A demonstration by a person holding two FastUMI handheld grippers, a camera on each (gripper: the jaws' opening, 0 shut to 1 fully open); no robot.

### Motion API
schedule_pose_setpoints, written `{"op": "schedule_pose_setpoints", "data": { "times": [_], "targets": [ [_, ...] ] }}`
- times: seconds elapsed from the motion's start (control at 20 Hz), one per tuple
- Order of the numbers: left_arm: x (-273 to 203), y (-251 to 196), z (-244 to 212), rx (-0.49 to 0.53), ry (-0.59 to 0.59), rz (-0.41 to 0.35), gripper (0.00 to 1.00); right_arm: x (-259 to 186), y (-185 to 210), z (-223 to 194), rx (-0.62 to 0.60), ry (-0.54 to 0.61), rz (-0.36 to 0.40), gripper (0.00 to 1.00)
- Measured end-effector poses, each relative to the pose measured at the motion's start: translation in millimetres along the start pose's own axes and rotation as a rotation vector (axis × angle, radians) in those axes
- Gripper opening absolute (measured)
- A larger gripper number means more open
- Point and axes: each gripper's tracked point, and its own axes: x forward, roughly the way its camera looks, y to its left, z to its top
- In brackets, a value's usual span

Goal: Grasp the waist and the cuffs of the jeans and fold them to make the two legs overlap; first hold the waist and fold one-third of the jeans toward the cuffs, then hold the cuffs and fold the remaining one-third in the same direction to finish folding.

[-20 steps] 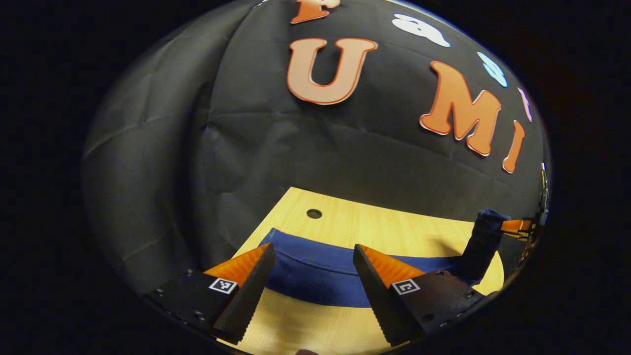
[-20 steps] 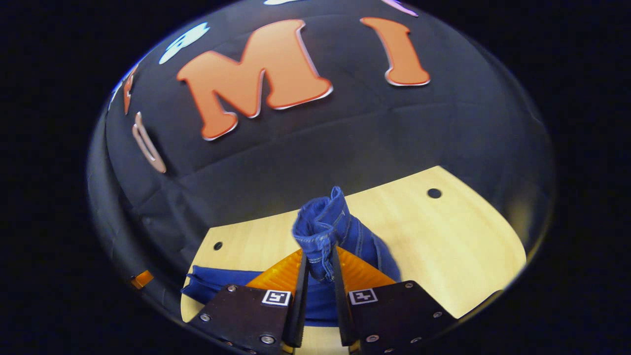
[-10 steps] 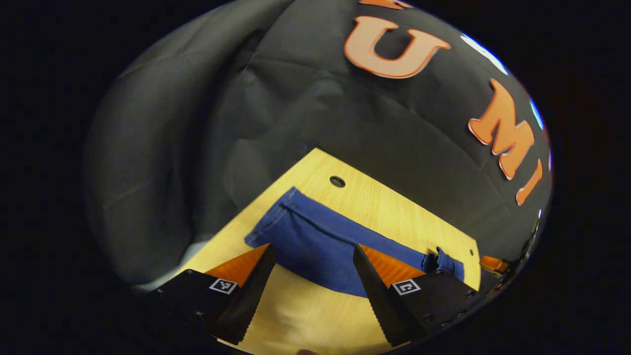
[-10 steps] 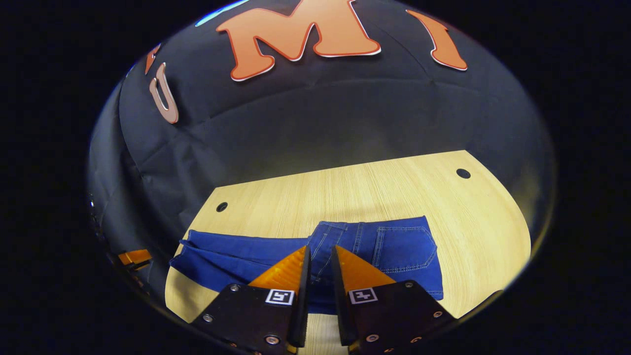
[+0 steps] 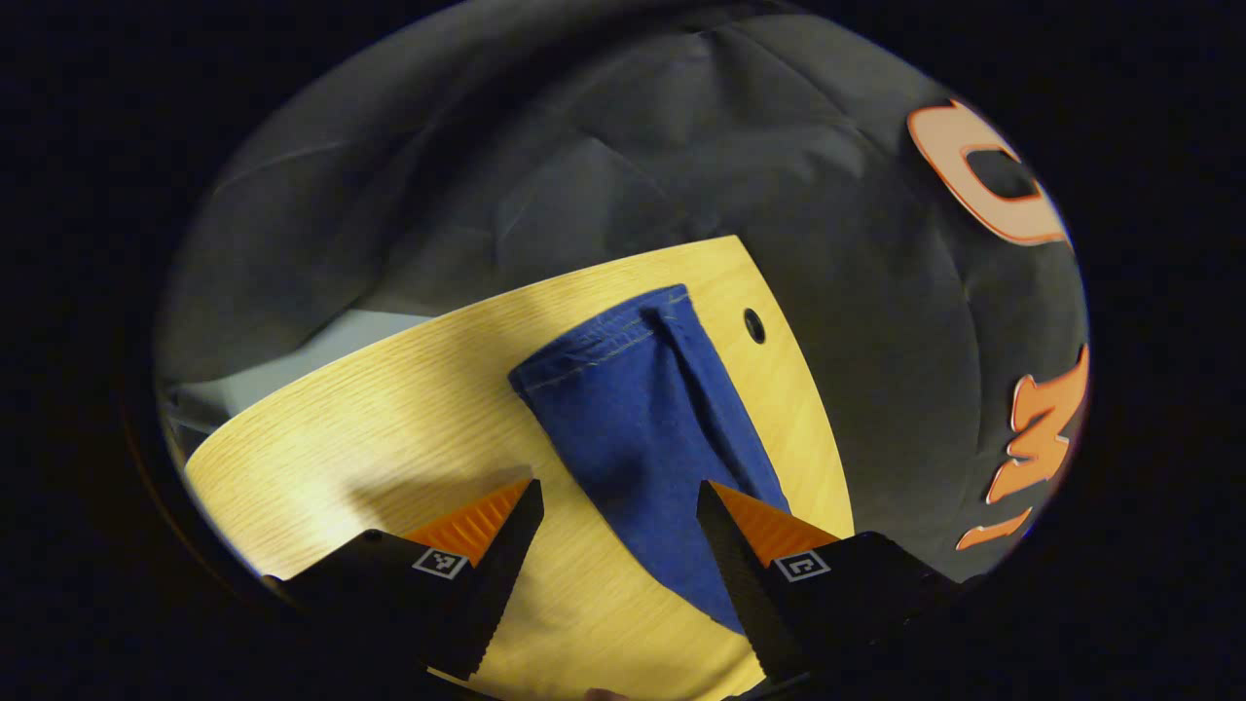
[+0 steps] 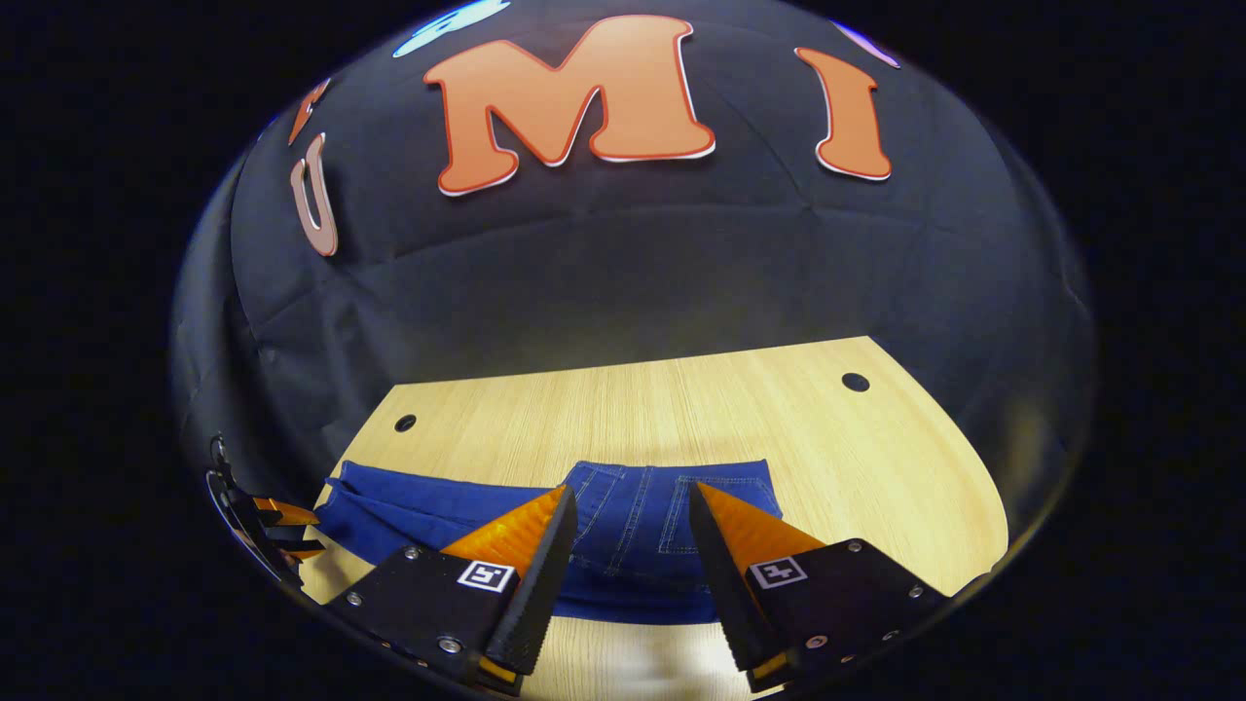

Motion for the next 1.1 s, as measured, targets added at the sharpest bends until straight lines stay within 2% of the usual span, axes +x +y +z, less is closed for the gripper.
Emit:
{"op": "schedule_pose_setpoints", "data": {
  "times": [0.15,0.25,0.6,0.7,0.75,0.8,0.85,0.95,1.05,1.1],
  "targets": [
    [6.3,11.8,22.8,-0.098,-0.008,-0.013,0.98,-12.9,-7.2,14.2,0.023,-0.037,-0.011,0.75],
    [12.7,9.9,31.0,-0.118,-0.015,-0.015,0.98,-20.4,-10.9,21.7,0.032,-0.062,-0.019,0.78],
    [39.3,-10.8,47.3,-0.064,-0.023,-0.054,0.95,-43.1,-23.9,28.4,0.041,-0.096,-0.060,0.81],
    [48.7,-22.0,50.7,-0.051,-0.035,-0.082,0.90,-45.3,-25.6,26.8,0.038,-0.092,-0.069,0.81],
    [51.9,-20.4,51.1,-0.045,-0.043,-0.064,0.89,-46.1,-25.9,25.9,0.035,-0.089,-0.068,0.81],
    [57.1,-18.8,49.7,-0.037,-0.043,-0.043,0.77,-47.0,-27.8,24.6,0.031,-0.085,-0.076,0.81],
    [58.5,-22.1,49.5,-0.036,-0.057,-0.035,0.75,-47.8,-28.3,21.8,0.032,-0.079,-0.077,0.81],
    [70.8,-23.8,49.9,-0.021,-0.075,-0.015,0.57,-45.8,-29.7,19.5,0.032,-0.065,-0.083,0.81],
    [77.9,-12.5,51.5,0.033,-0.091,0.070,0.51,-43.1,-29.2,18.8,0.035,-0.058,-0.084,0.81],
    [76.6,-13.0,54.5,0.071,-0.114,0.066,0.30,-42.9,-28.1,18.4,0.039,-0.053,-0.079,0.81]
  ]
}}
